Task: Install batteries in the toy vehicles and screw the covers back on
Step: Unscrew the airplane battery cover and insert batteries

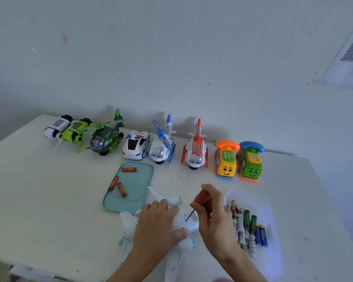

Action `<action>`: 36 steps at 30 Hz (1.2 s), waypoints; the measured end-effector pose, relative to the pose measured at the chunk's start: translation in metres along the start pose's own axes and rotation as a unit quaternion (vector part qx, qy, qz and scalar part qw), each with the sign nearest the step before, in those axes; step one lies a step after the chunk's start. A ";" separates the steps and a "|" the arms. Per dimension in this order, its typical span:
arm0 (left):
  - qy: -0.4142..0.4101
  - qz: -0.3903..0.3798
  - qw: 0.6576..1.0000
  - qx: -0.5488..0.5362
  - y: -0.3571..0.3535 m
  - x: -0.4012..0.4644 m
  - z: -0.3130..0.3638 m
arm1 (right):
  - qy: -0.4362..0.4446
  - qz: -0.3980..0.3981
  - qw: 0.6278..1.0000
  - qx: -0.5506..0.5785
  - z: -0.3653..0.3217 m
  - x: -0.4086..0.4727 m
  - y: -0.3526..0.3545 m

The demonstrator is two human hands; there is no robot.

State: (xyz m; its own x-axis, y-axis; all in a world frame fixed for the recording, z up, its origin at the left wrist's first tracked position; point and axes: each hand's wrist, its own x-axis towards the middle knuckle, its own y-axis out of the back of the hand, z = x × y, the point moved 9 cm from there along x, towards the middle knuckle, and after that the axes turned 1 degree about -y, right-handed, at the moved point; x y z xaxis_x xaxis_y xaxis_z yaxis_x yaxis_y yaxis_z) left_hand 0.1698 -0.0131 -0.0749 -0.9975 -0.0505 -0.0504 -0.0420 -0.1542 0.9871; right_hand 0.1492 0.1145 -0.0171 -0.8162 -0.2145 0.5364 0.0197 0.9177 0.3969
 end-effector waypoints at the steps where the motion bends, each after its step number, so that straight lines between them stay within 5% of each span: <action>1: 0.000 0.004 1.000 0.001 0.001 0.000 0.000 | 0.006 -0.014 1.000 -0.002 -0.002 0.001 -0.002; 8: -0.008 0.007 1.000 -0.004 0.001 0.002 0.000 | 0.018 -0.067 0.997 0.029 -0.009 0.022 0.002; 16: -0.017 0.010 1.000 -0.001 0.000 0.004 -0.002 | -0.063 -0.090 0.974 0.197 0.002 0.026 0.007; 36: -0.034 0.071 0.997 -0.007 0.002 0.003 0.003 | -0.124 0.005 0.961 0.245 0.011 0.025 0.023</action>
State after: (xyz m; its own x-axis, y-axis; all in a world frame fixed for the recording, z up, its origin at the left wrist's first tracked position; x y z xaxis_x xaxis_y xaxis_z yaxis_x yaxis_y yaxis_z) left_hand 0.1664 -0.0105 -0.0728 -0.9949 -0.0065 0.1002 0.0999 -0.1633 0.9815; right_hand 0.1228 0.1342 -0.0030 -0.9311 -0.1742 0.3205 -0.1969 0.9796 -0.0394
